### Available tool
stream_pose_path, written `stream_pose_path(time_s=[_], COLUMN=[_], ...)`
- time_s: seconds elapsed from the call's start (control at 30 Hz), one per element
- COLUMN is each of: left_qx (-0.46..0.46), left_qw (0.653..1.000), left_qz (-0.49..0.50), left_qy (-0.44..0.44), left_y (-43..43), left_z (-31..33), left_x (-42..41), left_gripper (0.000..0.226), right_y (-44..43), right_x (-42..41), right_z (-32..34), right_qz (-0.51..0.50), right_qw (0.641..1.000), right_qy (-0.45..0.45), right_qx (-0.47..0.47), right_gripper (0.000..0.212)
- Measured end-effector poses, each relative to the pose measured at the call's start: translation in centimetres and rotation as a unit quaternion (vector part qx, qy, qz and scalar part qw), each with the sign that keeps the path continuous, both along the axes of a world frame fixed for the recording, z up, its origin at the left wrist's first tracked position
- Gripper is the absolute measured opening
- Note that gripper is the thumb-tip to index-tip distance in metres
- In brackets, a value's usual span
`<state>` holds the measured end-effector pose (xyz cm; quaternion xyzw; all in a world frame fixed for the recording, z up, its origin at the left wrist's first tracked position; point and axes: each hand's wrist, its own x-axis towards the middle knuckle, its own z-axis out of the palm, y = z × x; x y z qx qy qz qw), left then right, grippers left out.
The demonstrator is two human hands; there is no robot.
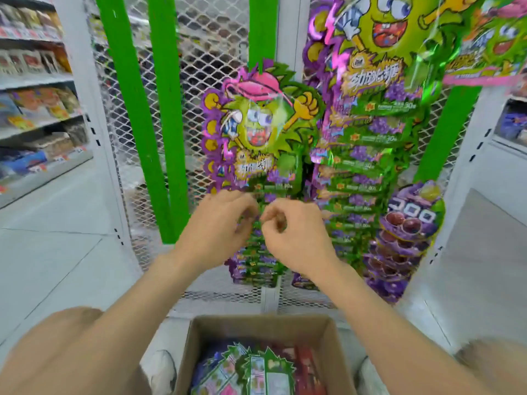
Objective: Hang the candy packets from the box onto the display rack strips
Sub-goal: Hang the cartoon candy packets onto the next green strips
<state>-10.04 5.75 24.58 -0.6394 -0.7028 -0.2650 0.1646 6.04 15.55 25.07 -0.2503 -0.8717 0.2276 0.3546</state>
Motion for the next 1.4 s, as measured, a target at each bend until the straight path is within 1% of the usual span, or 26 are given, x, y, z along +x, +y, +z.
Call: stream_pose_path(time_s=[0.03, 0.07, 0.1, 0.13, 0.2, 0.27, 0.33, 0.4, 0.43, 0.5, 0.53, 0.57, 0.6, 0.73, 0.83, 0.93, 1.0, 1.03, 1.07, 1.1, 1.17, 1.2, 1.23, 1.27, 1.3, 1.4], left_qx=[-0.112, -0.209, -0.282, -0.336, -0.408, -0.461, -0.509, -0.529, -0.529, -0.533, -0.537, -0.542, -0.547, -0.55, -0.555, -0.543, -0.518, -0.497, -0.475, -0.447, -0.356, -0.281, -0.202, -0.132, -0.082, 0.006], left_qw=[0.993, 0.975, 0.953, 0.933, 0.899, 0.873, 0.846, 0.832, 0.831, 0.829, 0.826, 0.823, 0.82, 0.816, 0.806, 0.805, 0.812, 0.813, 0.814, 0.812, 0.804, 0.799, 0.793, 0.79, 0.789, 0.791], left_qz=[-0.02, -0.031, -0.041, -0.051, -0.055, -0.041, -0.017, -0.005, 0.002, 0.02, 0.024, 0.026, 0.027, 0.031, 0.03, 0.045, 0.069, 0.085, 0.1, 0.119, 0.145, 0.147, 0.146, 0.135, 0.124, 0.059], left_qy=[-0.039, -0.073, -0.098, -0.12, -0.151, -0.156, -0.158, -0.168, -0.172, -0.17, -0.169, -0.168, -0.164, -0.176, -0.205, -0.234, -0.26, -0.29, -0.32, -0.355, -0.454, -0.51, -0.555, -0.583, -0.596, -0.609], left_y=[-0.5, -1.0, -1.4, -1.7, -2.3, -3.1, -3.8, -4.3, -4.4, -4.7, -4.8, -4.8, -4.7, -4.5, -4.6, -4.7, -4.7, -4.6, -4.5, -4.3, -4.1, -4.1, -4.0, -3.9, -3.9, -3.8], left_z=[-2.7, -5.1, -7.5, -9.8, -14.2, -17.9, -20.9, -22.9, -23.7, -24.7, -25.1, -25.5, -25.6, -25.9, -26.0, -25.6, -25.0, -25.0, -24.5, -23.9, -21.8, -20.2, -18.9, -17.4, -16.0, -12.3], left_x=[0.4, 1.0, 1.6, 2.1, 2.8, 3.0, 2.6, 1.8, 1.4, 0.8, 0.7, 0.6, 0.6, 0.6, 0.6, 0.7, 0.7, 0.5, 0.5, 0.4, 0.6, 1.0, 1.0, 1.1, 0.9, 0.1], left_gripper=[0.018, 0.016, 0.013, 0.012, 0.014, 0.019, 0.023, 0.026, 0.026, 0.022, 0.021, 0.021, 0.021, 0.022, 0.025, 0.027, 0.031, 0.034, 0.038, 0.049, 0.094, 0.109, 0.11, 0.097, 0.078, 0.022], right_y=[0.0, 0.0, 0.0, -0.1, -0.7, -1.7, -2.9, -4.7, -5.8, -8.1, -9.0, -9.6, -9.9, -9.1, -7.8, -6.3, -5.1, -4.4, -3.7, -3.0, -1.8, -1.4, -1.3, -1.1, -1.0, -0.8], right_x=[0.4, 0.7, 1.0, 1.4, 2.5, 3.6, 4.3, 4.2, 4.0, 3.5, 3.3, 3.2, 3.2, 3.3, 3.9, 4.4, 4.4, 4.3, 4.2, 4.1, 3.8, 3.9, 4.1, 4.3, 4.6, 5.1], right_z=[-3.8, -7.5, -11.3, -14.8, -20.8, -25.8, -29.9, -33.3, -34.9, -37.7, -38.6, -39.6, -40.2, -39.2, -37.1, -33.5, -30.6, -29.3, -28.0, -26.6, -23.2, -21.6, -19.7, -18.3, -17.2, -13.7], right_qz=[0.007, 0.016, 0.024, 0.027, 0.015, -0.002, -0.021, -0.045, -0.06, -0.089, -0.095, -0.094, -0.095, -0.073, -0.089, -0.094, -0.096, -0.093, -0.088, -0.083, -0.068, -0.048, -0.024, -0.001, 0.017, 0.076], right_qw=[0.994, 0.975, 0.949, 0.923, 0.878, 0.84, 0.825, 0.821, 0.823, 0.814, 0.805, 0.799, 0.795, 0.794, 0.835, 0.863, 0.886, 0.899, 0.909, 0.918, 0.921, 0.914, 0.903, 0.892, 0.887, 0.879], right_qy=[-0.095, -0.193, -0.279, -0.348, -0.449, -0.509, -0.522, -0.508, -0.493, -0.487, -0.505, -0.527, -0.542, -0.548, -0.481, -0.433, -0.376, -0.332, -0.288, -0.248, -0.166, -0.123, -0.085, -0.058, -0.042, -0.035], right_qx=[-0.058, -0.112, -0.148, -0.162, -0.168, -0.188, -0.216, -0.255, -0.276, -0.304, -0.296, -0.275, -0.257, -0.253, -0.253, -0.241, -0.252, -0.27, -0.289, -0.298, -0.345, -0.384, -0.421, -0.447, -0.46, -0.47], right_gripper=[0.016, 0.016, 0.015, 0.015, 0.017, 0.026, 0.027, 0.037, 0.048, 0.086, 0.105, 0.116, 0.12, 0.109, 0.09, 0.054, 0.028, 0.022, 0.029, 0.038, 0.038, 0.029, 0.016, 0.011, 0.017, 0.028])
